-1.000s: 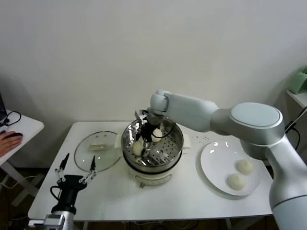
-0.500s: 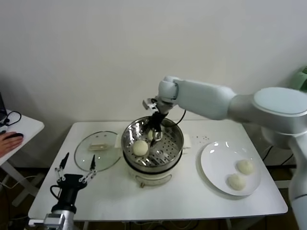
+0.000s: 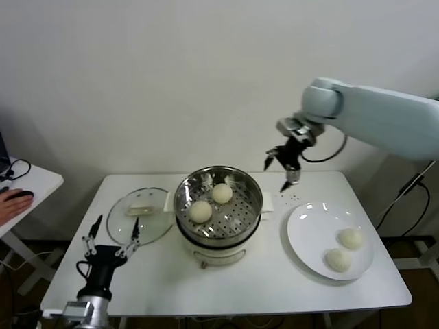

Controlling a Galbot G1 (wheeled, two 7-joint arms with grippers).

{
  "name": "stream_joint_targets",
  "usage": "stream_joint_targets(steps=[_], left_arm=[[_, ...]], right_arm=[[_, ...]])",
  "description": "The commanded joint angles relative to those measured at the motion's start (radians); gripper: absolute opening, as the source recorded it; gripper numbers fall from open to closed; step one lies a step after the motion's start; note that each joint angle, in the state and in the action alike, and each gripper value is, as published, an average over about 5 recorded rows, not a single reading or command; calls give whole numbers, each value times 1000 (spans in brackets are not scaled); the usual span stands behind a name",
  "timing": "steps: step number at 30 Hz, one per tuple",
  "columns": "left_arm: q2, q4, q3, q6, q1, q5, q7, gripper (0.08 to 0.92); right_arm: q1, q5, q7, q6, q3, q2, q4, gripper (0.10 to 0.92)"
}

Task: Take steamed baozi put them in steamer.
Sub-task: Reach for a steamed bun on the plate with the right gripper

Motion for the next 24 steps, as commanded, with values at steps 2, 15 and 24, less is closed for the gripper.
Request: stream_joint_targets(steps=[2, 15, 24], left_arm=[[79, 27, 28, -108, 21, -75, 109, 823], [53, 21, 37, -125, 68, -56, 85, 823], [38, 23, 26, -122, 78, -38, 83, 823]], right_arm=[[-673, -434, -30, 87, 543, -453, 119, 823], [-865, -603, 10, 107, 651, -374, 31, 823], [-866, -631, 48, 114, 604, -262, -36, 823]])
